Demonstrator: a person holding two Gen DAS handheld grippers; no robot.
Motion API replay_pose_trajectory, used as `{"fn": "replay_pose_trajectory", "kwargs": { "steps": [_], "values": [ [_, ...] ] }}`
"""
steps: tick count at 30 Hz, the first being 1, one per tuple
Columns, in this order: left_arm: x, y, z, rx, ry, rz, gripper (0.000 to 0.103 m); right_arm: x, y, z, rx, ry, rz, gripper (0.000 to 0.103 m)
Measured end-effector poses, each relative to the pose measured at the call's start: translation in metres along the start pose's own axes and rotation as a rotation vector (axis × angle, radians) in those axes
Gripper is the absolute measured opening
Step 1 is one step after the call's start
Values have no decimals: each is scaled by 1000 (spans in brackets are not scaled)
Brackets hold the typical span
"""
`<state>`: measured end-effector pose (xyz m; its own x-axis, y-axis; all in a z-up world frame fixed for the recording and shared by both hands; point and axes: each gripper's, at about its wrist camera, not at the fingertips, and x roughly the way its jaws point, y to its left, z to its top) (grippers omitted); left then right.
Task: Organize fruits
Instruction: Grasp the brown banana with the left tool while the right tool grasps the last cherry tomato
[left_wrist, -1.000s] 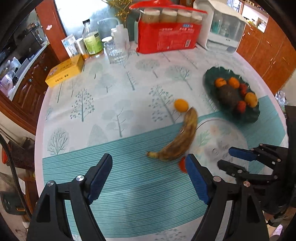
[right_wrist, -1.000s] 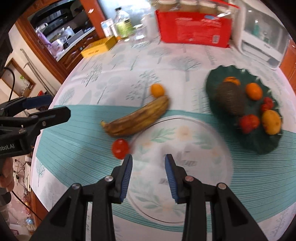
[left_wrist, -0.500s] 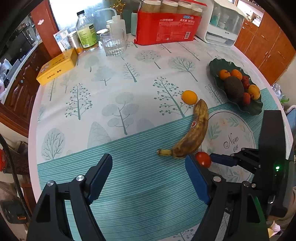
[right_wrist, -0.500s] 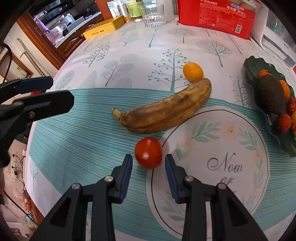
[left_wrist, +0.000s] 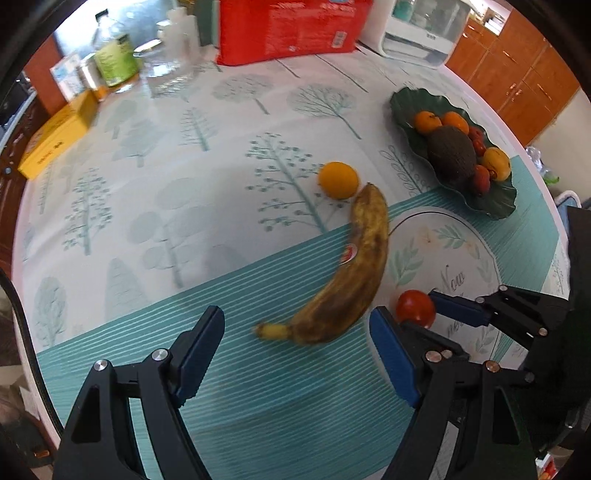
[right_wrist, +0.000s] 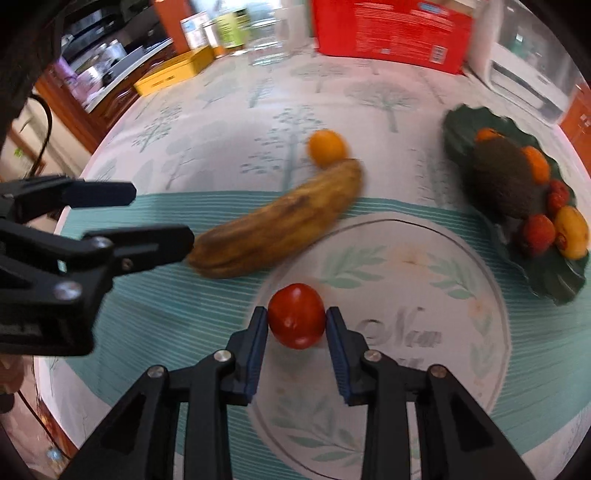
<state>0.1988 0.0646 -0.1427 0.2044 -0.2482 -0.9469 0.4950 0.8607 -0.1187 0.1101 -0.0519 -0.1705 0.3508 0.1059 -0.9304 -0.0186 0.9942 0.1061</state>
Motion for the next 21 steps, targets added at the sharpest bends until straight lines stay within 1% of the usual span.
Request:
{"fn": "replay_pose_trajectory", "kwargs": {
  "steps": [4, 7, 11, 15, 18, 20, 21],
  "values": [
    [17, -19, 12, 28, 9, -25, 80, -5, -19, -4, 51, -8, -20, 32],
    [27, -32, 18, 56, 13, -27, 80, -9, -30, -9, 81, -9, -31, 32],
    [39, -47, 23, 92, 21, -17, 70, -14, -38, -16, 102, -12, -39, 32],
    [48, -55, 26, 103, 32, -10, 60, -18, -43, -20, 115, -18, -44, 32],
    [55, -58, 29, 112, 41, 4, 55, -20, -46, -21, 122, -25, -48, 32],
    [59, -59, 30, 111, 41, 16, 54, -23, -49, -22, 127, -32, -49, 32],
    [59, -59, 30, 112, 32, 20, 50, -23, -50, -22, 129, -35, -50, 32]
  ]
}}
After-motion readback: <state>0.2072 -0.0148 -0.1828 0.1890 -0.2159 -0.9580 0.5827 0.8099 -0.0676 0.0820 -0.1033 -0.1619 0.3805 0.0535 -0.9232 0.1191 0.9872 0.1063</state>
